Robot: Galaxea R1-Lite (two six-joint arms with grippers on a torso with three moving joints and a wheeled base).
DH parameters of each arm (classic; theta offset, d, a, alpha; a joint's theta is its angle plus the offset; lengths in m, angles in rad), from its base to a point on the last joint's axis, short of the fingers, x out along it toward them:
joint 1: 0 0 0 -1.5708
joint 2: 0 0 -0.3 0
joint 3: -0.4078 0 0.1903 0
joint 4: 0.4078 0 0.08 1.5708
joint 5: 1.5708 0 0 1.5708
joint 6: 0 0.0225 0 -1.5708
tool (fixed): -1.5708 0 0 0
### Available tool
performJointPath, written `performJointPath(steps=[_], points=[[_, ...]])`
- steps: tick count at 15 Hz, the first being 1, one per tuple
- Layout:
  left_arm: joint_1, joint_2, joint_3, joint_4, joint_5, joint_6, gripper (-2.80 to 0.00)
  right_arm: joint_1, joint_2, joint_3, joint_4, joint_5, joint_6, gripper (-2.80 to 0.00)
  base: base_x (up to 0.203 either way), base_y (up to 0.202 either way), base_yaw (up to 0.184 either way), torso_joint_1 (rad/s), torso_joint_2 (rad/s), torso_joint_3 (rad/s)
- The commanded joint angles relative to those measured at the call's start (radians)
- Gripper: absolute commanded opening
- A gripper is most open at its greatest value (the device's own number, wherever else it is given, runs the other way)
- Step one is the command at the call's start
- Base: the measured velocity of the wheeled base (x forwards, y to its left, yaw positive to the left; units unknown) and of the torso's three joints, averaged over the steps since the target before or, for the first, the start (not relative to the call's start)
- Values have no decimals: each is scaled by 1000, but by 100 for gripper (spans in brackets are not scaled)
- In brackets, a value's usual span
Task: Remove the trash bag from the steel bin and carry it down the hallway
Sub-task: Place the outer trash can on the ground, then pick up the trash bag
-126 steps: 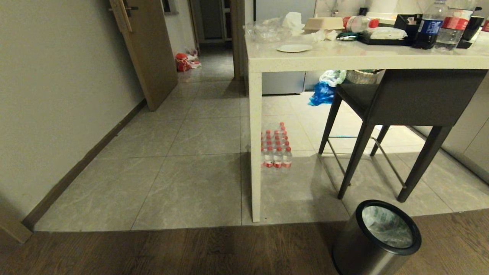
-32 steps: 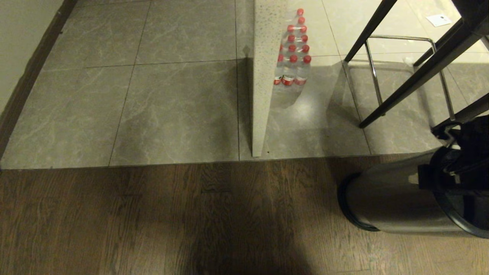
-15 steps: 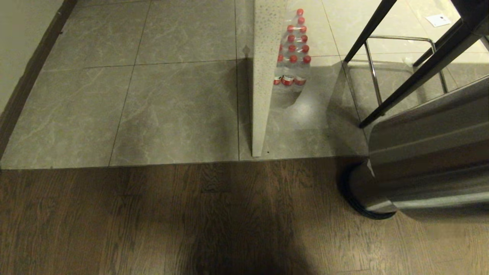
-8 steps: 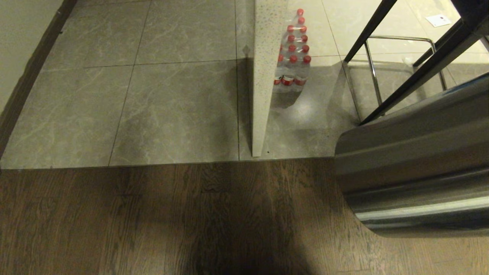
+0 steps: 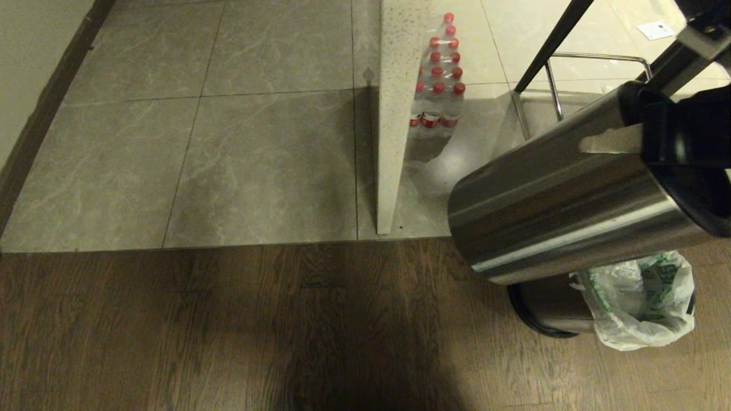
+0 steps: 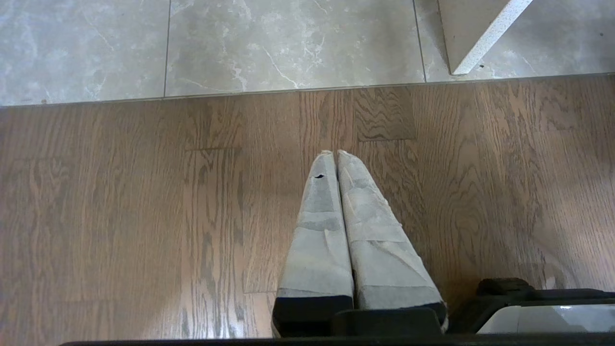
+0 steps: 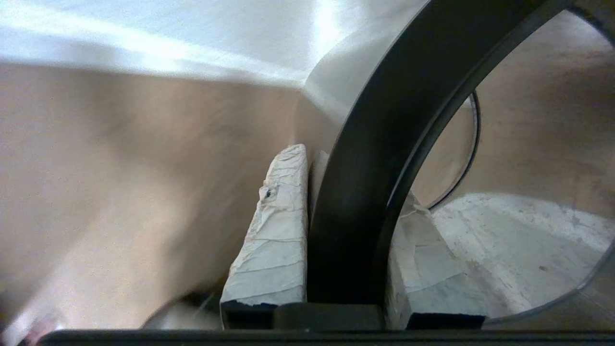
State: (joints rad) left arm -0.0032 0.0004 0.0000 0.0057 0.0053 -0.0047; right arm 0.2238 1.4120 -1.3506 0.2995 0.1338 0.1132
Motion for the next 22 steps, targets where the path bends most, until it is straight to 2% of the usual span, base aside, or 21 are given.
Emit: performJointPath(steps=[1,3,6,8,11,13,14,16,21,22], points=[[0,-2,2,0,1,0,-280,9,198,12,-120,-14,-6,-280,0,0,0,0,0,0],[0,-2,2,0,1,-1,-280,22,355,-21,-254,-40,-18,-280,0,0,0,0,0,0],[0,-2,1,0,1,-1,-280,40,559,-159,-342,-92,-39,-280,0,0,0,0,0,0],[0,-2,2,0,1,0,-280,45,676,-202,-422,-138,-69,-280,0,0,0,0,0,0],[0,-2,2,0,1,0,-280,59,845,-240,-590,-230,-199,-280,0,0,0,0,0,0],[0,-2,1,0,1,-1,-280,64,891,-302,-612,-268,-293,-280,0,0,0,0,0,0],[0,-2,1,0,1,-1,-280,64,881,-306,-618,-270,-302,0,0,0,0,0,0,0],[0,-2,2,0,1,0,-280,63,809,-273,-601,-271,-306,0,0,0,0,0,0,0],[0,-2,1,0,1,-1,-280,21,440,-45,-499,-259,-299,0,0,0,0,0,0,0],[0,-2,1,0,1,-1,-280,2,360,0,-473,-244,-295,-15,0,0,0,0,0,0]])
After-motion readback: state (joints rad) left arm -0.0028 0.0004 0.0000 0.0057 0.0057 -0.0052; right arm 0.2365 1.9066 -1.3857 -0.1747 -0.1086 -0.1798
